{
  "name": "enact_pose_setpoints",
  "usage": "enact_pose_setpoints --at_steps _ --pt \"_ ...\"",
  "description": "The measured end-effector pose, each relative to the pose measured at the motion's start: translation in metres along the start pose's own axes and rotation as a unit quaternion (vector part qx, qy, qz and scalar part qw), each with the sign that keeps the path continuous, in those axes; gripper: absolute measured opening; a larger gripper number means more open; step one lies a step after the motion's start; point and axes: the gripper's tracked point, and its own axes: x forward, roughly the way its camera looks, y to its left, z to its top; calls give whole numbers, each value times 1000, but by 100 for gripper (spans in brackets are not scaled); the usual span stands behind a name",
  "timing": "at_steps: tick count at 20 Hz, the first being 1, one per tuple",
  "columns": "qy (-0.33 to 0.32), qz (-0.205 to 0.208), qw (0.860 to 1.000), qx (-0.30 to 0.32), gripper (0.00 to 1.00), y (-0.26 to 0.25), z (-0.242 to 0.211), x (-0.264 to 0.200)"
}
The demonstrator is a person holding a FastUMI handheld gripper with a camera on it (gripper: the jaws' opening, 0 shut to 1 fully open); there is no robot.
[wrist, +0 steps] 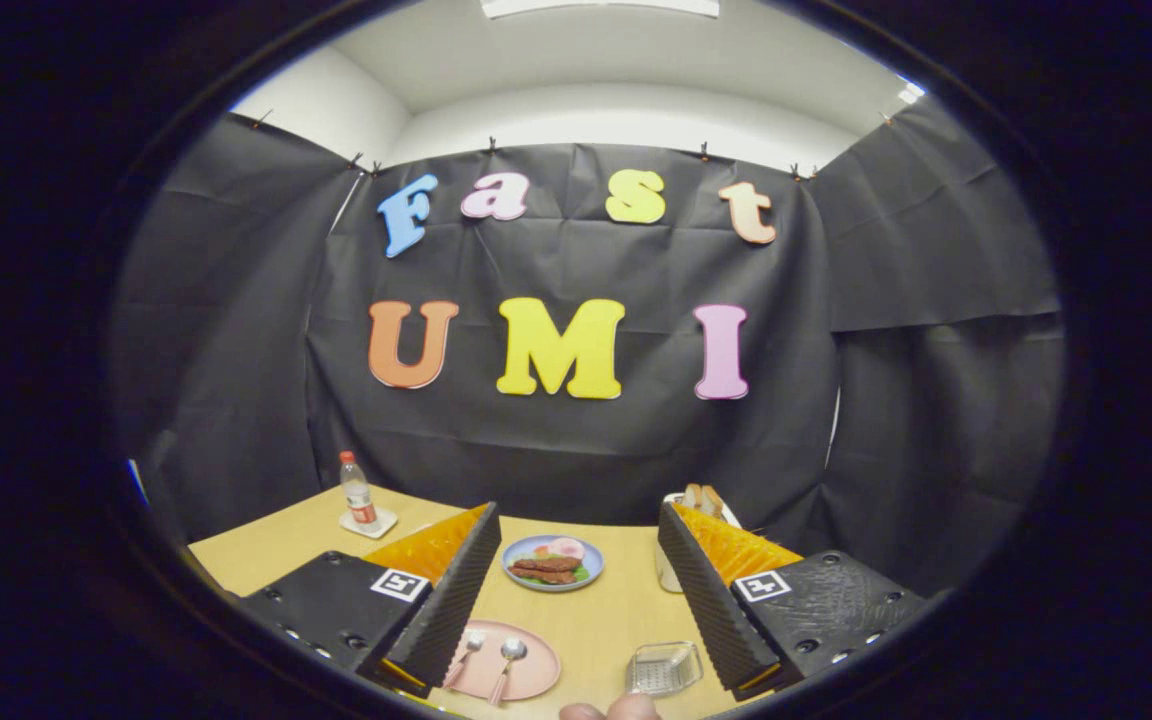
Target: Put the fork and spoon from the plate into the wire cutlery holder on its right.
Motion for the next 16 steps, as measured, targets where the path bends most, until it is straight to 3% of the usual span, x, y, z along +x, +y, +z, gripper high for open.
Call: enact_pose_setpoints --at_steps 4,9,16 --pt "51 27 998 5 95 22 -39 3" --pt "143 23 989 5 95 43 -117 7" --pt "283 7 959 4 95 59 -238 18"
